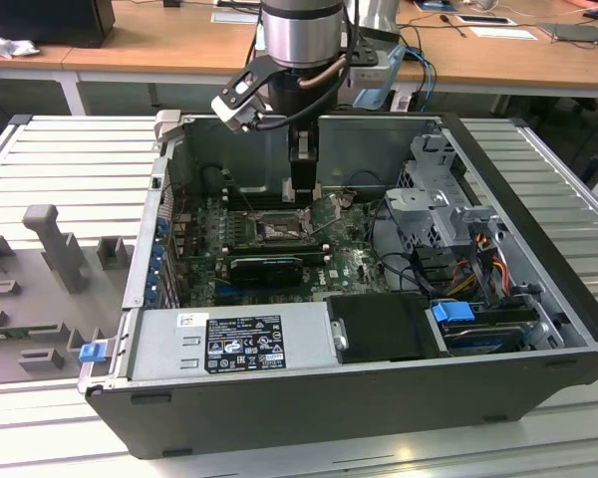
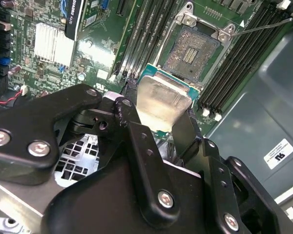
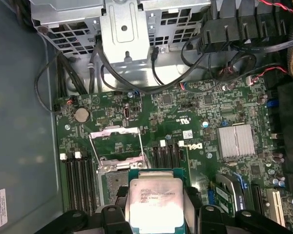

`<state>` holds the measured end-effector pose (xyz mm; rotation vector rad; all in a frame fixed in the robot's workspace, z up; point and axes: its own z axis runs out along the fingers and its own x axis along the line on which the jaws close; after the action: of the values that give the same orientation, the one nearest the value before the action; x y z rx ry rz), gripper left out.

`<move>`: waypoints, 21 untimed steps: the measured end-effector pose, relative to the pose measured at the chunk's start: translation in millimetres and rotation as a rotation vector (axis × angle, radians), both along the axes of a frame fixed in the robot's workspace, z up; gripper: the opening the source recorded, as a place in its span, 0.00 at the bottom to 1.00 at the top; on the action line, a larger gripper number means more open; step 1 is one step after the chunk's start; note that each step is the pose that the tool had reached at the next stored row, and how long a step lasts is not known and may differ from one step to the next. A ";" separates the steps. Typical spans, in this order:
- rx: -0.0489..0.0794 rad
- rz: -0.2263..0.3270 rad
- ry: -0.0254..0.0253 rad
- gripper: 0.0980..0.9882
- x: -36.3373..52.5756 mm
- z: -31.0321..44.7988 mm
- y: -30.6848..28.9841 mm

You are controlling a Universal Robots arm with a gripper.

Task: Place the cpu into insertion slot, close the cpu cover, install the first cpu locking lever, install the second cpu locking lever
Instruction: 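Place the cpu into insertion slot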

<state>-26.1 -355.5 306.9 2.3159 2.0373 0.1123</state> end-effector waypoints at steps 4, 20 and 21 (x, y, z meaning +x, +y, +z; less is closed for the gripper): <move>0.002 0.016 0.0001 0.48 0.0 -4.5 0.0; 0.008 0.070 0.0002 0.48 -3.4 -36.4 0.5; 0.008 0.072 0.0002 0.48 -3.5 -38.6 0.4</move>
<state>-29.6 -355.1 268.3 2.2479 2.1244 0.1236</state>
